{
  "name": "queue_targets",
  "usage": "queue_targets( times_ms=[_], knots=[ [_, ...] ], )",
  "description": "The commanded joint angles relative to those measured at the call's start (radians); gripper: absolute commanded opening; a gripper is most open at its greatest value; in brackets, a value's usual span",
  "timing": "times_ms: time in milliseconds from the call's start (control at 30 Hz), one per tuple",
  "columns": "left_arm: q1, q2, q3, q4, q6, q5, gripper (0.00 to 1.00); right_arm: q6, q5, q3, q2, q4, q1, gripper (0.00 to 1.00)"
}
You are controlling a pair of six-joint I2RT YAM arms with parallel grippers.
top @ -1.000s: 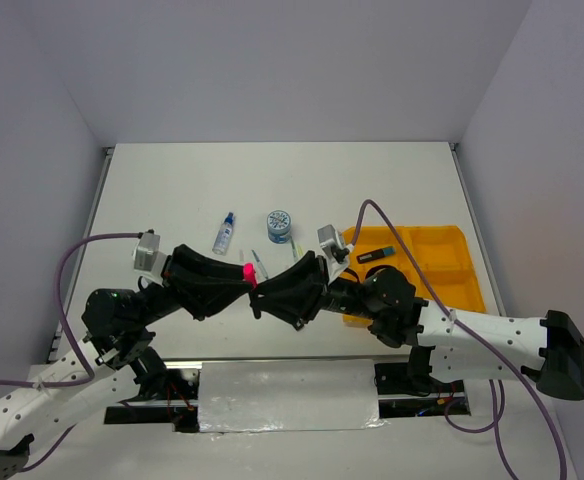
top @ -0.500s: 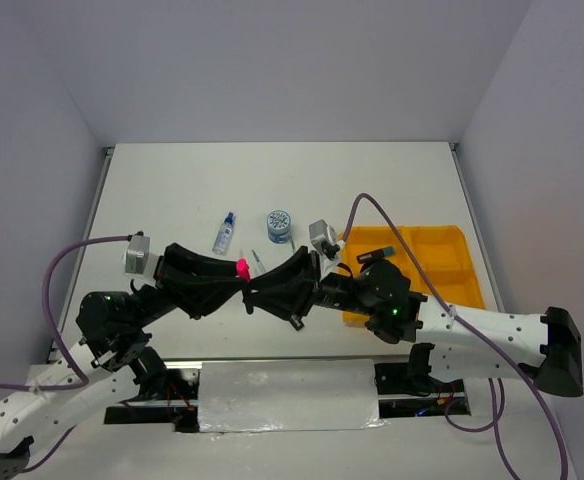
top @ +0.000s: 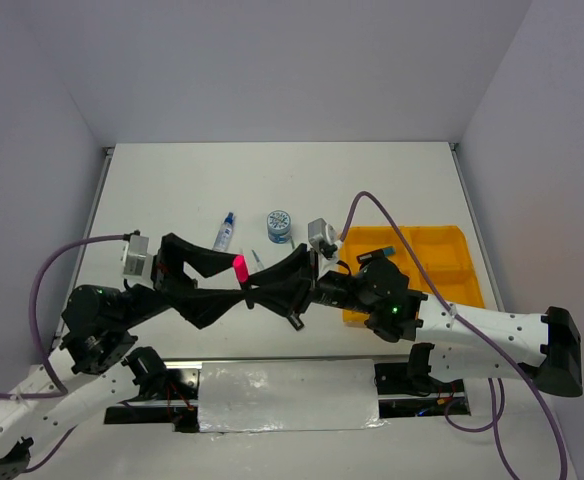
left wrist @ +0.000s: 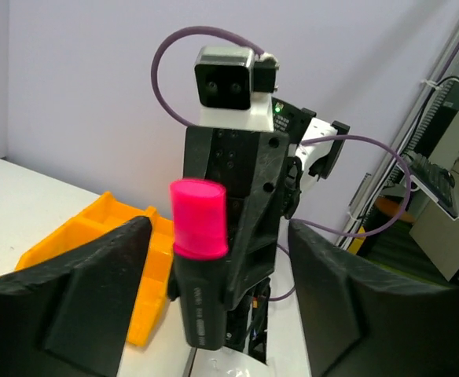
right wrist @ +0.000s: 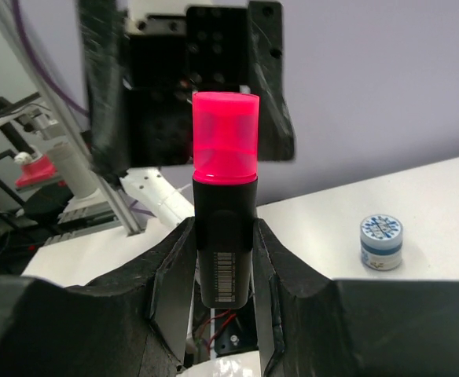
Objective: Sort the stationery into containers
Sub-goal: Close the pen cap on the pen.
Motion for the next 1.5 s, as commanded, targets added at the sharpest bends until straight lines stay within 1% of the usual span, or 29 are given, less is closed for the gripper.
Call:
queue_targets(
  times_ms=[0, 33, 67, 100, 167, 200, 233, 300, 333, 400, 500, 567, 700, 767, 800, 900, 933, 1033, 1067, 1167, 1233, 1300, 1333, 1367, 1433, 1467],
  knots=[
    [-0.003, -0.022, 0.073, -0.093, 0.057, -0.033, 0.84, -0.046, 0.053, 0.034, -0.016, -0.028, 0.004, 0.00],
    [-0.003, -0.024, 0.088, -0.121, 0.072, -0.048, 0.88, -0.063, 0.070, 0.034, -0.017, -0.042, 0.005, 0.00],
    [-0.004, -0.022, 0.120, -0.150, 0.080, -0.060, 0.99, -0.074, 0.100, 0.035, -0.020, -0.065, 0.007, 0.00],
    [-0.003, -0.019, 0.140, -0.222, 0.087, -0.108, 0.99, -0.083, 0.117, 0.041, -0.020, -0.077, 0.010, 0.00],
    [-0.003, -0.007, 0.192, -0.287, 0.106, -0.155, 0.99, -0.118, 0.179, 0.060, -0.014, -0.137, 0.019, 0.00],
    [-0.003, -0.001, 0.215, -0.355, 0.106, -0.224, 0.99, -0.132, 0.197, 0.079, -0.010, -0.156, 0.033, 0.00],
    [-0.004, 0.019, 0.257, -0.377, 0.109, -0.252, 0.99, -0.160, 0.214, 0.092, -0.003, -0.186, 0.042, 0.00],
    [-0.003, 0.050, 0.303, -0.496, 0.100, -0.335, 0.99, -0.195, 0.269, 0.116, 0.009, -0.205, 0.060, 0.00],
    [-0.003, 0.082, 0.344, -0.520, 0.098, -0.340, 0.99, -0.203, 0.279, 0.126, 0.015, -0.222, 0.065, 0.00],
    [-0.003, 0.111, 0.376, -0.567, 0.078, -0.399, 0.99, -0.232, 0.317, 0.150, 0.032, -0.239, 0.083, 0.00],
    [-0.003, 0.160, 0.426, -0.592, 0.051, -0.398, 0.99, -0.263, 0.372, 0.179, 0.055, -0.269, 0.102, 0.00],
    [-0.003, 0.189, 0.456, -0.621, 0.035, -0.368, 0.99, -0.272, 0.407, 0.196, 0.067, -0.292, 0.106, 0.00],
    [-0.003, 0.209, 0.470, -0.650, 0.000, -0.349, 0.98, -0.290, 0.458, 0.218, 0.084, -0.318, 0.122, 0.00],
    [-0.003, 0.211, 0.463, -0.651, -0.006, -0.349, 0.94, -0.300, 0.475, 0.235, 0.090, -0.337, 0.128, 0.00],
    [-0.004, 0.212, 0.463, -0.657, -0.009, -0.349, 0.90, -0.303, 0.492, 0.239, 0.096, -0.343, 0.134, 0.00],
    [-0.004, 0.228, 0.467, -0.689, -0.014, -0.361, 0.87, -0.306, 0.519, 0.268, 0.110, -0.363, 0.146, 0.00],
    [-0.003, 0.232, 0.466, -0.701, -0.017, -0.366, 0.87, -0.333, 0.521, 0.273, 0.113, -0.367, 0.148, 0.00],
    [-0.003, 0.252, 0.466, -0.718, -0.020, -0.376, 0.76, -0.339, 0.535, 0.290, 0.127, -0.381, 0.155, 0.00],
    [-0.004, 0.258, 0.466, -0.726, -0.020, -0.380, 0.71, -0.341, 0.539, 0.293, 0.129, -0.383, 0.155, 0.00],
    [-0.004, 0.269, 0.466, -0.745, -0.024, -0.390, 0.65, -0.342, 0.556, 0.304, 0.138, -0.393, 0.157, 0.00],
    [-0.003, 0.280, 0.467, -0.759, -0.028, -0.395, 0.63, -0.346, 0.571, 0.314, 0.145, -0.398, 0.160, 0.00],
    [-0.003, 0.283, 0.460, -0.766, -0.031, -0.386, 0.58, -0.347, 0.585, 0.327, 0.152, -0.407, 0.160, 0.00],
    [-0.003, 0.280, 0.455, -0.766, -0.032, -0.378, 0.53, -0.347, 0.601, 0.333, 0.158, -0.415, 0.160, 0.00],
    [-0.003, 0.281, 0.452, -0.764, -0.035, -0.380, 0.43, -0.349, 0.607, 0.336, 0.161, -0.417, 0.162, 0.00],
    [-0.003, 0.280, 0.453, -0.767, -0.035, -0.380, 0.31, -0.347, 0.625, 0.350, 0.171, -0.427, 0.160, 0.00],
    [-0.003, 0.283, 0.456, -0.770, -0.035, -0.381, 0.18, -0.347, 0.631, 0.357, 0.175, -0.429, 0.162, 0.00]
  ],
)
